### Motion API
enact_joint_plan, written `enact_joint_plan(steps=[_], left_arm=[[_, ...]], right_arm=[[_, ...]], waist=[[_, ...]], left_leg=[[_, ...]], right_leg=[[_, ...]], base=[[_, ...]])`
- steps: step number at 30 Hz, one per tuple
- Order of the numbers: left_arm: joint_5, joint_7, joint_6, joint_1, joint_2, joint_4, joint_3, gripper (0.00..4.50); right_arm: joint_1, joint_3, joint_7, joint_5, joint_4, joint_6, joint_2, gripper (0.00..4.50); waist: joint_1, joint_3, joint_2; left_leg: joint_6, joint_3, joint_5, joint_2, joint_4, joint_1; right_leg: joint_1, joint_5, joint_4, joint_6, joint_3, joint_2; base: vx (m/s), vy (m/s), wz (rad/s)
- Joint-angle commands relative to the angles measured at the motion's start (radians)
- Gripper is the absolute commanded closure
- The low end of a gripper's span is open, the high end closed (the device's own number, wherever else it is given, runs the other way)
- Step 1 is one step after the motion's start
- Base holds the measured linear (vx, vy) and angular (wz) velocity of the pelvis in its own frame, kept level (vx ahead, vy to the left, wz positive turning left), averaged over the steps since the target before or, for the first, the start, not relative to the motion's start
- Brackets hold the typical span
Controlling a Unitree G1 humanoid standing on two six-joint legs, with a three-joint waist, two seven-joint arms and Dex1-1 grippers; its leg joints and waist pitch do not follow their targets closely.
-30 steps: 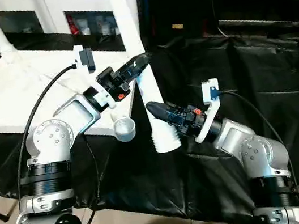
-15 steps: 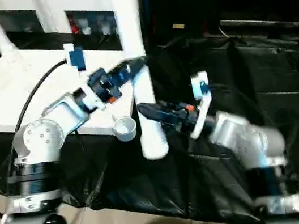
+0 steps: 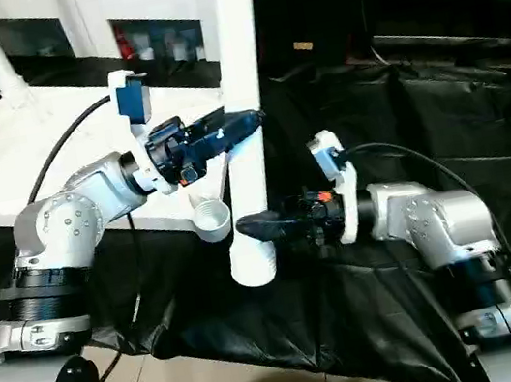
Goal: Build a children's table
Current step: Pick table leg
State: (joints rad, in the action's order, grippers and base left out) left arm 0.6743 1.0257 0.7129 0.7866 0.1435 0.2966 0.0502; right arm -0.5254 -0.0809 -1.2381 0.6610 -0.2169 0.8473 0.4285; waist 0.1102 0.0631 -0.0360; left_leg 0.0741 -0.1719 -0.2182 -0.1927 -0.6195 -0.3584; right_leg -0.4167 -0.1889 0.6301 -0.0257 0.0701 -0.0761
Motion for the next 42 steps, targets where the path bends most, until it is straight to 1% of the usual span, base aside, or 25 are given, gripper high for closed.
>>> enact_joint_plan(steps=[1,2,3,5,6,8,11,12,14,17,19,21,22,23,24,26,28,29,31,32,34,35,36,39,42], left_arm=[[0.021,0.016,-0.003,-0.001,-0.01,-0.032,-0.012,2.67],[0.021,0.017,-0.003,-0.001,-0.011,-0.031,-0.011,2.67],[0.02,0.016,-0.005,-0.001,-0.012,-0.03,-0.011,2.67],[0.018,0.017,-0.007,-0.001,-0.014,-0.03,-0.01,2.68],[0.016,0.017,-0.009,-0.005,-0.014,-0.033,-0.011,2.68],[0.016,0.013,-0.012,-0.01,-0.017,-0.036,-0.009,2.68],[0.016,0.001,-0.015,-0.014,-0.021,-0.038,-0.005,2.68],[-0.004,-0.048,-0.024,-0.008,-0.027,-0.028,0.003,2.33],[-0.009,-0.081,-0.023,-0.003,-0.033,-0.021,0.014,1.98],[-0.023,-0.093,-0.039,-0.008,-0.031,-0.034,0.011,1.87],[-0.054,-0.116,-0.066,-0.016,-0.028,-0.053,-0.001,1.65],[-0.209,-0.281,-0.154,-0.024,-0.029,-0.062,-0.044,1.57],[-0.209,-0.281,-0.154,-0.024,-0.029,-0.062,-0.044,1.57],[-0.268,-0.354,-0.181,-0.023,-0.032,-0.057,-0.057,1.57],[-0.308,-0.451,-0.174,-0.013,-0.048,-0.044,-0.052,1.57],[-0.337,-0.606,-0.168,0.007,-0.091,-0.023,-0.019,1.57],[-0.345,-0.664,-0.169,0.016,-0.111,-0.019,-0.009,1.57],[-0.359,-0.722,-0.183,0.026,-0.133,-0.015,-0.003,1.57],[-0.368,-0.748,-0.19,0.03,-0.142,-0.012,0.0,1.57],[-0.381,-0.785,-0.196,0.035,-0.148,-0.007,0.008,1.57],[-0.397,-0.814,-0.205,0.036,-0.157,-0.005,0.012,1.57],[-0.395,-0.837,-0.214,0.037,-0.168,-0.005,0.029,1.75],[-0.395,-0.837,-0.214,0.037,-0.168,-0.005,0.029,1.75],[-0.373,-0.865,-0.228,0.038,-0.193,-0.003,0.062,2.04],[-0.338,-0.878,-0.229,0.038,-0.22,-0.009,0.085,2.2]], right_arm=[[-0.014,-0.012,-0.001,-0.015,-0.009,-0.02,-0.007,1.94],[-0.014,-0.015,-0.006,-0.015,-0.01,-0.022,-0.006,2.0],[-0.013,-0.016,-0.005,-0.014,-0.01,-0.022,-0.009,2.26],[-0.011,-0.015,-0.004,-0.013,-0.011,-0.023,-0.012,2.33],[-0.008,-0.012,0.0,-0.012,-0.01,-0.025,-0.016,2.42],[-0.002,0.0,0.012,-0.008,-0.006,-0.026,-0.025,2.49],[0.012,0.021,0.037,0.003,0.011,-0.032,-0.038,2.5],[0.029,0.039,0.086,0.003,0.035,-0.039,-0.057,2.52],[0.04,0.049,0.122,-0.003,0.054,-0.049,-0.069,2.52],[0.048,0.055,0.161,-0.018,0.067,-0.068,-0.082,2.56],[0.05,0.061,0.2,-0.033,0.074,-0.083,-0.097,2.57],[0.045,0.067,0.378,-0.128,0.074,-0.154,-0.148,2.57],[0.045,0.067,0.378,-0.128,0.074,-0.154,-0.148,2.57],[0.043,0.066,0.445,-0.168,0.074,-0.182,-0.166,2.57],[0.045,0.053,0.485,-0.201,0.088,-0.199,-0.177,2.58],[0.046,0.062,0.574,-0.218,0.113,-0.186,-0.226,2.59],[0.049,0.049,0.615,-0.239,0.13,-0.198,-0.25,2.6],[0.05,0.028,0.668,-0.267,0.142,-0.221,-0.28,2.61],[0.049,0.023,0.691,-0.275,0.143,-0.227,-0.293,2.61],[0.046,0.02,0.713,-0.281,0.139,-0.227,-0.306,2.61],[0.046,0.018,0.734,-0.29,0.138,-0.231,-0.318,2.62],[0.047,0.016,0.749,-0.297,0.139,-0.238,-0.33,2.62],[0.047,0.016,0.749,-0.297,0.139,-0.238,-0.33,2.62],[0.05,0.012,0.771,-0.311,0.142,-0.254,-0.348,2.62],[0.05,0.015,0.79,-0.327,0.142,-0.275,-0.363,2.62]], waist=[[0.002,-0.075,-0.011],[0.003,-0.074,-0.016],[0.004,-0.075,-0.018],[0.004,-0.075,-0.019],[0.005,-0.075,-0.013],[0.005,-0.075,-0.01],[0.005,-0.076,-0.013],[0.006,-0.076,-0.013],[0.005,-0.076,-0.011],[0.005,-0.076,-0.015],[0.005,-0.075,-0.014],[-0.002,-0.073,-0.021],[-0.003,-0.074,-0.019],[-0.001,-0.075,-0.017],[-0.004,-0.074,-0.03],[-0.003,-0.073,-0.021],[-0.003,-0.074,-0.019],[-0.004,-0.076,-0.023],[-0.005,-0.074,-0.021],[-0.003,-0.074,-0.014],[-0.005,-0.074,-0.018],[-0.005,-0.073,-0.018],[-0.006,-0.073,-0.012],[-0.006,-0.073,-0.009],[-0.009,-0.072,-0.013]], left_leg=[[-0.055,0.005,0.004,-0.033,0.069,-0.003],[-0.058,0.004,0.005,-0.032,0.069,-0.003],[-0.061,0.004,0.012,-0.034,0.069,-0.001],[-0.063,0.004,0.017,-0.033,0.069,-0.001],[-0.062,0.004,0.013,-0.033,0.069,-0.001],[-0.06,0.005,0.01,-0.033,0.069,0.0],[-0.059,0.005,0.016,-0.033,0.069,-0.002],[-0.059,0.005,0.014,-0.033,0.069,-0.001],[-0.052,0.006,0.005,-0.034,0.07,-0.001],[-0.043,0.006,0.01,-0.033,0.071,-0.001],[-0.041,0.007,0.009,-0.035,0.072,-0.001],[-0.028,0.009,0.012,-0.038,0.074,-0.004],[-0.018,0.009,0.013,-0.037,0.074,-0.003],[-0.014,0.007,0.009,-0.033,0.074,0.0],[-0.013,0.005,0.01,-0.031,0.074,-0.001],[0.002,0.007,0.001,-0.033,0.075,-0.002],[0.002,0.008,-0.011,-0.032,0.076,-0.001],[0.001,0.009,0.004,-0.032,0.075,-0.001],[-0.004,0.009,0.002,-0.031,0.076,-0.001],[-0.004,0.01,0.002,-0.03,0.076,-0.002],[-0.004,0.01,-0.007,-0.03,0.077,-0.002],[-0.005,0.009,-0.014,-0.029,0.077,-0.001],[-0.002,0.009,-0.026,-0.03,0.077,-0.001],[0.004,0.011,-0.036,-0.03,0.078,-0.002],[0.005,0.01,-0.044,-0.029,0.078,-0.001]], right_leg=[[0.076,-0.078,-0.063,-0.241,-0.049,-0.071],[0.076,-0.083,-0.063,-0.238,-0.049,-0.071],[0.074,-0.079,-0.063,-0.238,-0.05,-0.071],[0.074,-0.073,-0.061,-0.239,-0.049,-0.07],[0.073,-0.075,-0.061,-0.239,-0.05,-0.072],[0.073,-0.071,-0.061,-0.24,-0.049,-0.071],[0.075,-0.05,-0.059,-0.244,-0.049,-0.07],[0.075,-0.051,-0.06,-0.244,-0.049,-0.071],[0.074,-0.058,-0.061,-0.243,-0.049,-0.071],[0.075,-0.074,-0.062,-0.228,-0.05,-0.07],[0.074,-0.076,-0.063,-0.222,-0.05,-0.071],[0.073,-0.086,-0.066,-0.198,-0.05,-0.07],[0.072,-0.096,-0.064,-0.187,-0.05,-0.071],[0.074,-0.111,-0.066,-0.176,-0.051,-0.071],[0.073,-0.111,-0.067,-0.166,-0.051,-0.067],[0.072,-0.118,-0.067,-0.155,-0.051,-0.068],[0.072,-0.121,-0.068,-0.157,-0.051,-0.068],[0.071,-0.087,-0.064,-0.159,-0.051,-0.066],[0.07,-0.062,-0.064,-0.168,-0.051,-0.066],[0.071,-0.056,-0.062,-0.171,-0.052,-0.067],[0.072,-0.051,-0.064,-0.173,-0.052,-0.065],[0.072,-0.059,-0.065,-0.172,-0.052,-0.065],[0.07,-0.065,-0.068,-0.173,-0.052,-0.065],[0.072,-0.064,-0.067,-0.176,-0.052,-0.065],[0.071,-0.068,-0.067,-0.179,-0.053,-0.066]], base=[[0.0,0.0,0.0],[0.0,0.0,0.0],[0.0,0.0,0.0],[0.0,0.0,0.0],[0.0,0.0,0.0],[0.0,0.0,0.0],[0.0,0.0,0.0],[0.0,0.0,0.0],[0.0,0.0,0.0],[0.0,0.0,0.0],[0.0,0.0,0.0],[0.0,0.0,0.0],[0.0,0.0,0.0],[0.0,0.0,0.0],[0.0,0.0,0.0],[0.0,0.0,0.0],[0.0,0.0,0.0],[0.0,0.0,0.0],[0.0,0.0,0.0],[0.0,0.0,0.0],[0.0,0.0,0.0],[0.0,0.0,0.0],[0.0,0.0,0.0],[0.0,0.0,0.0],[0.0,0.0,0.0]])
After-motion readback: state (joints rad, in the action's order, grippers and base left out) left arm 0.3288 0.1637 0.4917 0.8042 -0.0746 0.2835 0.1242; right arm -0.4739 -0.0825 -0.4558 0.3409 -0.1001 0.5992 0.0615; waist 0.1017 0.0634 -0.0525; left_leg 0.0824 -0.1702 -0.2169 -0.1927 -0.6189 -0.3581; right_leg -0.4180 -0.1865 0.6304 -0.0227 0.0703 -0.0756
